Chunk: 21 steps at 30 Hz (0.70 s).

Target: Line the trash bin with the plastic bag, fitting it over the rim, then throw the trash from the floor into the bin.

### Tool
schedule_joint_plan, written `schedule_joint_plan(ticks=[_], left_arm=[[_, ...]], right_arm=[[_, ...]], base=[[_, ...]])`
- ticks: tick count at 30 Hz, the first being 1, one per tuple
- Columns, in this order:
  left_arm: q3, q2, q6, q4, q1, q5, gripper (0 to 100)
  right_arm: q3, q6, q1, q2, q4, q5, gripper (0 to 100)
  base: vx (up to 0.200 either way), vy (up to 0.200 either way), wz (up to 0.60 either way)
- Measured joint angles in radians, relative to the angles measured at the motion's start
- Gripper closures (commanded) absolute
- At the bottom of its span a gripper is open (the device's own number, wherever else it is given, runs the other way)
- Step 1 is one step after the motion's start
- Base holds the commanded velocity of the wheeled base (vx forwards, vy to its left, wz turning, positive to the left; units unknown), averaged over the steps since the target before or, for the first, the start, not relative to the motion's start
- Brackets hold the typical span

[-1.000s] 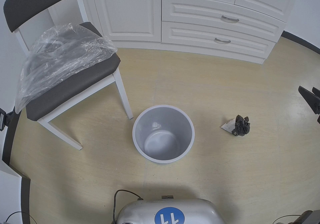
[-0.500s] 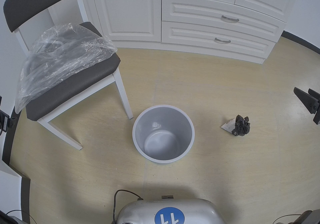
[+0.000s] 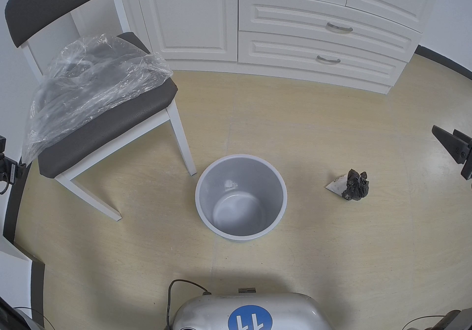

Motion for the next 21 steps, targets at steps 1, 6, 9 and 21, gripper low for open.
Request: schedule_joint_plan(ticks=[1, 6, 9, 21], left_arm=[[-0.001, 0.007, -0.008, -0.001, 0.001, -0.001, 0], [-0.011, 0.027, -0.043, -0.007, 0.005, -0.004, 0], [-0.030, 0.037, -0.082, -0.035, 0.006, -0.003, 0], [-0.072, 0.107, -0.291, -0.244, -0.053, 0.003, 0]], right_arm=[[0.000, 0.001, -0.001, 0.001, -0.009, 0.000, 0], [0.007, 0.005, -0.004, 0.009, -0.040, 0.000, 0], [0.008, 0.005, -0.004, 0.011, -0.043, 0.000, 0], [0.005, 0.006, -0.004, 0.014, -0.046, 0.000, 0]], base=[[0.000, 0.000, 0.00], [0.000, 0.000, 0.00], [0.000, 0.000, 0.00], [0.000, 0.000, 0.00]])
